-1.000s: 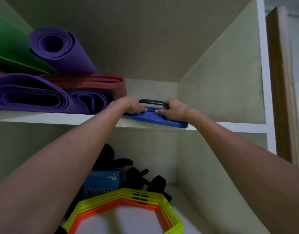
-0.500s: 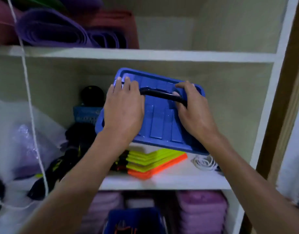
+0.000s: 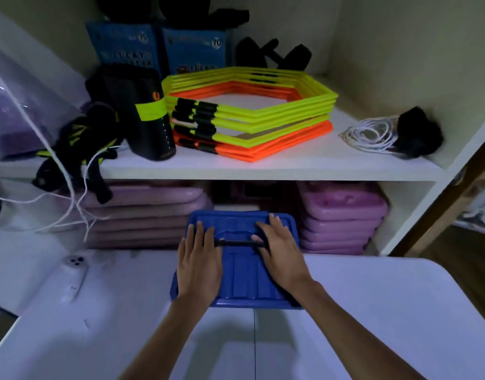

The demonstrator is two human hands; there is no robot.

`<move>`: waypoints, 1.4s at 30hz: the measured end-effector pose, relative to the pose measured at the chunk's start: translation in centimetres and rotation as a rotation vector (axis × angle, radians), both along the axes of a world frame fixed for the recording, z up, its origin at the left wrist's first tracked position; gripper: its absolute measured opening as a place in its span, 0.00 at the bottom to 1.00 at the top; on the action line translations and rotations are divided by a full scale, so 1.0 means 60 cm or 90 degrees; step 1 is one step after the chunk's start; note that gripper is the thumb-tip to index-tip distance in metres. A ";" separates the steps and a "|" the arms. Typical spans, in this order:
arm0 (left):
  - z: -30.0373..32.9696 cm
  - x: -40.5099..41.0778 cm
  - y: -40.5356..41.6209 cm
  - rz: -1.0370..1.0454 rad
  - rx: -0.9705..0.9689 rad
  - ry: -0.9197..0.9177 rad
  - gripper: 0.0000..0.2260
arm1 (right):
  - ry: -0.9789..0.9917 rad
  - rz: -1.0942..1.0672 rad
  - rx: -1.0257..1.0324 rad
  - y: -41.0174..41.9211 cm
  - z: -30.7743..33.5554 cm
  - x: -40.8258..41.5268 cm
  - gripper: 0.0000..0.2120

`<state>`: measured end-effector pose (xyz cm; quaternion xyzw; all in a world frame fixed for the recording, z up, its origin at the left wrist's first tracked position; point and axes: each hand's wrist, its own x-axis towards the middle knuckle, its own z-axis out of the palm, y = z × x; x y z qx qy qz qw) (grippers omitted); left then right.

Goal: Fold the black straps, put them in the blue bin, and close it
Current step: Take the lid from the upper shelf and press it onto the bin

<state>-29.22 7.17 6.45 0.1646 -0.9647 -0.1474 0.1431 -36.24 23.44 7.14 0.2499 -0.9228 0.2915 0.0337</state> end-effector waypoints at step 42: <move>-0.133 -0.138 -0.069 0.122 -0.004 -0.033 0.26 | 0.004 0.070 0.285 -0.082 -0.145 -0.120 0.29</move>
